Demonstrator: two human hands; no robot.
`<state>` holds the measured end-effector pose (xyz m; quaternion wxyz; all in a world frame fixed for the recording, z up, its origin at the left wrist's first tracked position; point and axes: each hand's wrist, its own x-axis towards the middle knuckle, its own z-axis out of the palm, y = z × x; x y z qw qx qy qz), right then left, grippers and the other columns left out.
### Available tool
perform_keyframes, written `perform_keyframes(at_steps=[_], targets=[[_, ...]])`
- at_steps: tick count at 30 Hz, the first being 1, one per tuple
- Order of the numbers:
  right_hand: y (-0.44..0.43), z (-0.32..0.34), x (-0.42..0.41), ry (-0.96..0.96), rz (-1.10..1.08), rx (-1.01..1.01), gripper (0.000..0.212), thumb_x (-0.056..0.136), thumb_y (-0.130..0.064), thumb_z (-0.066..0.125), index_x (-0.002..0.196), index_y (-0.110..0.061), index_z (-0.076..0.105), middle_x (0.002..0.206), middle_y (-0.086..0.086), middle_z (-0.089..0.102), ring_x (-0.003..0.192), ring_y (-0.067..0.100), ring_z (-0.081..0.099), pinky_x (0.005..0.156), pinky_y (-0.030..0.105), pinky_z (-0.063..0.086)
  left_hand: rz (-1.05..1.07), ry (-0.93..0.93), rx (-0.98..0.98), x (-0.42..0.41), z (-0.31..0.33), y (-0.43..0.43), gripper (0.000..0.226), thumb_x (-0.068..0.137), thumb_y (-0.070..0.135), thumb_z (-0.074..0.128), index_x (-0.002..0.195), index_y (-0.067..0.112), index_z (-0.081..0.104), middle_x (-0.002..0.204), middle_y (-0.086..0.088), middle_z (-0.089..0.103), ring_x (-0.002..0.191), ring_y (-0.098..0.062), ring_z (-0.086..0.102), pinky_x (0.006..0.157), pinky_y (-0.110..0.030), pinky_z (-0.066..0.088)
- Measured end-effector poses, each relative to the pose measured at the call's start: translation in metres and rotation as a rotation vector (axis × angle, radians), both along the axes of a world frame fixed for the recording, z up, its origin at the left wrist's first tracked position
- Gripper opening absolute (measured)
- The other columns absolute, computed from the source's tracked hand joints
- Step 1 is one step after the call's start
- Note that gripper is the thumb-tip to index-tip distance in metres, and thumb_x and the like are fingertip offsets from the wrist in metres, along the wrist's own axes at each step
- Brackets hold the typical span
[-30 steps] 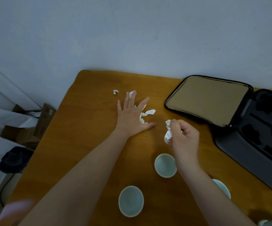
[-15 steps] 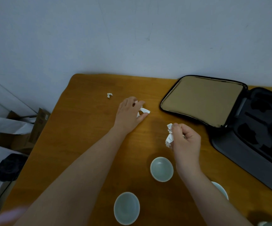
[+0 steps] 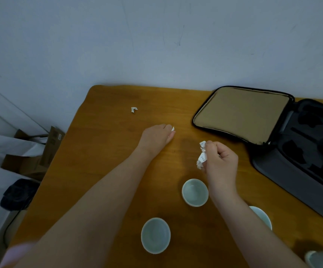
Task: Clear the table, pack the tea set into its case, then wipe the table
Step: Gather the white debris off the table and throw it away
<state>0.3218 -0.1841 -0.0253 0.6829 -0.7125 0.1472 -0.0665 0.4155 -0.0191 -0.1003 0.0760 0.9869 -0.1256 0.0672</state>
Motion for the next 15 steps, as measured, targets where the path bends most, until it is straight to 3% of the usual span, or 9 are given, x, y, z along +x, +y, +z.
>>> perform_keyframes(at_steps=[3,8,12,15], targets=[[0.002,0.002,-0.004,0.005,-0.011,0.009,0.038,0.094,-0.009,0.049,0.061,0.006,0.037,0.058,0.010,0.036,0.056,0.024,0.034,0.049,0.030,0.033,0.076,-0.065,-0.132,-0.010,0.006,0.007,0.030,0.099,0.023,0.049,0.071,0.015,0.045,0.061,0.001,0.040,0.050,-0.019,0.043,0.044,-0.026,0.017],[0.007,0.008,-0.014,0.016,-0.023,0.027,0.037,0.093,-0.009,0.050,0.059,0.002,0.041,0.058,0.011,0.037,0.057,0.023,0.038,0.048,0.028,0.037,0.179,-0.073,-0.242,-0.021,0.028,0.014,0.038,0.103,0.026,0.039,0.066,0.017,0.037,0.056,0.005,0.032,0.050,-0.013,0.031,0.047,-0.028,0.023],[0.016,0.018,-0.026,0.011,0.004,0.006,0.038,0.093,-0.010,0.051,0.055,-0.010,0.044,0.056,0.007,0.039,0.056,0.021,0.039,0.046,0.025,0.038,0.229,-0.126,-0.481,-0.039,0.044,0.014,0.045,0.102,0.022,0.039,0.059,0.024,0.024,0.053,0.008,0.025,0.049,-0.011,0.025,0.047,-0.026,0.019],[0.022,0.026,-0.038,0.020,0.011,0.016,0.039,0.092,-0.011,0.051,0.055,-0.012,0.045,0.054,0.003,0.039,0.055,0.020,0.039,0.047,0.026,0.036,0.296,-0.123,-0.722,-0.058,0.057,0.010,0.046,0.100,0.019,0.041,0.058,0.022,0.026,0.052,0.006,0.027,0.049,-0.008,0.023,0.047,-0.024,0.018]])
